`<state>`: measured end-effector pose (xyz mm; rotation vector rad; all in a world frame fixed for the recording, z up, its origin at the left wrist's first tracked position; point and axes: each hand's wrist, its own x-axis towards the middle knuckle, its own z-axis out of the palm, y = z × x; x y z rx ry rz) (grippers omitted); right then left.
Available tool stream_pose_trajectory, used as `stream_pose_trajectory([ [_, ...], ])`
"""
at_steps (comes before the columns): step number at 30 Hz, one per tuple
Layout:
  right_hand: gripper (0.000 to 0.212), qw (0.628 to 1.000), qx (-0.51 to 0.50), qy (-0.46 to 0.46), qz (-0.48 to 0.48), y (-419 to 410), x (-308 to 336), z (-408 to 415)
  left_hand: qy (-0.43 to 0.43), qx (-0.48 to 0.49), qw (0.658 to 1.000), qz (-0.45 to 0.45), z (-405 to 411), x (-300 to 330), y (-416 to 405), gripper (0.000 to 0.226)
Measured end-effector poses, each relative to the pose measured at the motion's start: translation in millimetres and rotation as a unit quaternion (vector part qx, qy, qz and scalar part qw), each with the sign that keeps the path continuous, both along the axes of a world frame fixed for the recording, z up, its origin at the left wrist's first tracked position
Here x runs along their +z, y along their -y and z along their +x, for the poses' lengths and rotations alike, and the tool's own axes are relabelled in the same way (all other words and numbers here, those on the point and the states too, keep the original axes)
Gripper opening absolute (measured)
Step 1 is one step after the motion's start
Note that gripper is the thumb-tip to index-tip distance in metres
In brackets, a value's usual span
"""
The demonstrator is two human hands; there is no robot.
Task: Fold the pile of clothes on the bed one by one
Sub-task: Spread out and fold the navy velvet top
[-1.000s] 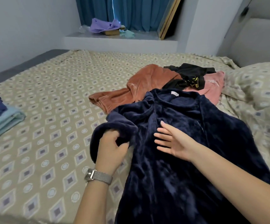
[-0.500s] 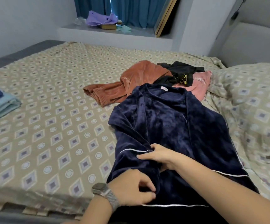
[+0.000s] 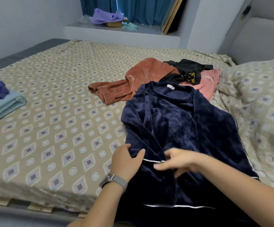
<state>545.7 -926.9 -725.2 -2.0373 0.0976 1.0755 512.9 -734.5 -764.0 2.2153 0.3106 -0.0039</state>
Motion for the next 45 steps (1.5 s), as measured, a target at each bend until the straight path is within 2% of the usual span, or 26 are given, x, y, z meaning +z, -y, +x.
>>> stream_pose_trajectory([
  [3, 0.068, 0.989, -0.086, 0.118, -0.002, -19, 26, 49, 0.01, 0.001, 1.0, 0.028, 18, -1, 4, 0.06],
  [5, 0.061, 0.97, -0.127, 0.205, 0.004, -39, 33, 82, 0.014, 0.007, 1.0, 0.013, 31, -2, 2, 0.068],
  [7, 0.053, 0.964, -0.11, 0.241, -0.012, -62, 31, 109, 0.005, 0.017, 1.0, -0.025, 45, -5, -1, 0.069],
  [10, 0.044, 0.98, -0.072, 0.182, -0.022, -95, 17, 132, -0.037, 0.006, 0.995, -0.088, 62, -5, -1, 0.053],
  [12, 0.047, 0.991, -0.069, 0.112, 0.016, -108, 3, 135, -0.069, 0.001, 0.991, -0.118, 71, -5, 3, 0.055],
  [14, 0.047, 0.996, -0.01, 0.065, 0.067, -109, -8, 131, -0.098, 0.014, 0.99, -0.1, 76, -5, 5, 0.063],
  [15, 0.044, 0.993, 0.007, 0.044, 0.105, -105, -13, 131, -0.1, 0.03, 0.991, -0.087, 80, -3, 4, 0.058],
  [17, 0.037, 0.983, -0.031, 0.025, 0.178, -90, -17, 134, -0.086, 0.086, 0.988, -0.09, 89, 0, -5, 0.04],
  [18, 0.033, 0.976, -0.078, 0.038, 0.202, -82, -17, 136, -0.079, 0.119, 0.981, -0.131, 94, 3, -13, 0.034],
  [19, 0.028, 0.966, -0.139, 0.064, 0.209, -74, -18, 140, -0.077, 0.158, 0.962, -0.211, 99, 4, -21, 0.031],
  [20, 0.022, 0.953, -0.203, 0.093, 0.205, -67, -20, 144, -0.069, 0.187, 0.921, -0.335, 102, 7, -30, 0.03],
  [22, 0.019, 0.932, -0.28, 0.112, 0.199, -55, -26, 150, -0.054, 0.19, 0.793, -0.577, 101, 15, -45, 0.031],
  [23, 0.026, 0.929, -0.296, 0.092, 0.204, -53, -28, 153, -0.057, 0.188, 0.739, -0.644, 98, 16, -51, 0.032],
  [24, 0.035, 0.929, -0.299, 0.063, 0.207, -53, -29, 156, -0.058, 0.171, 0.704, -0.687, 94, 19, -56, 0.03],
  [25, 0.044, 0.932, -0.295, 0.038, 0.207, -55, -30, 158, -0.054, 0.156, 0.683, -0.711, 91, 21, -60, 0.029],
  [26, 0.052, 0.935, -0.286, 0.019, 0.209, -60, -28, 161, -0.051, 0.154, 0.678, -0.717, 89, 22, -62, 0.028],
  [28, 0.061, 0.936, -0.267, -0.004, 0.23, -71, -26, 168, -0.065, 0.125, 0.676, -0.723, 82, 24, -59, 0.019],
  [30, 0.062, 0.927, -0.259, -0.014, 0.27, -82, -24, 175, -0.098, 0.093, 0.669, -0.731, 78, 27, -53, 0.025],
  [34, 0.068, 0.923, -0.289, 0.03, 0.252, -99, -25, 196, -0.121, 0.072, 0.707, -0.693, 79, 25, -45, 0.033],
  [36, 0.068, 0.928, -0.296, 0.087, 0.21, -101, -25, 209, -0.114, 0.048, 0.75, -0.65, 81, 26, -42, 0.031],
  [37, 0.068, 0.93, -0.29, 0.098, 0.202, -102, -23, 215, -0.104, 0.035, 0.788, -0.606, 82, 23, -41, 0.03],
  [39, 0.082, 0.935, -0.275, 0.094, 0.203, -103, -18, 229, -0.087, 0.033, 0.851, -0.517, 85, 18, -41, 0.026],
  [40, 0.093, 0.937, -0.272, 0.089, 0.2, -104, -15, 235, -0.084, 0.035, 0.862, -0.499, 87, 16, -43, 0.026],
  [41, 0.103, 0.941, -0.27, 0.087, 0.186, -107, -13, 241, -0.084, 0.033, 0.859, -0.504, 88, 15, -44, 0.027],
  [43, 0.109, 0.952, -0.255, 0.122, 0.121, -114, -13, 249, -0.08, 0.018, 0.822, -0.564, 91, 18, -49, 0.028],
  [45, 0.086, 0.959, -0.186, 0.194, 0.094, -117, -11, 257, -0.069, -0.006, 0.781, -0.621, 93, 24, -54, 0.03],
])
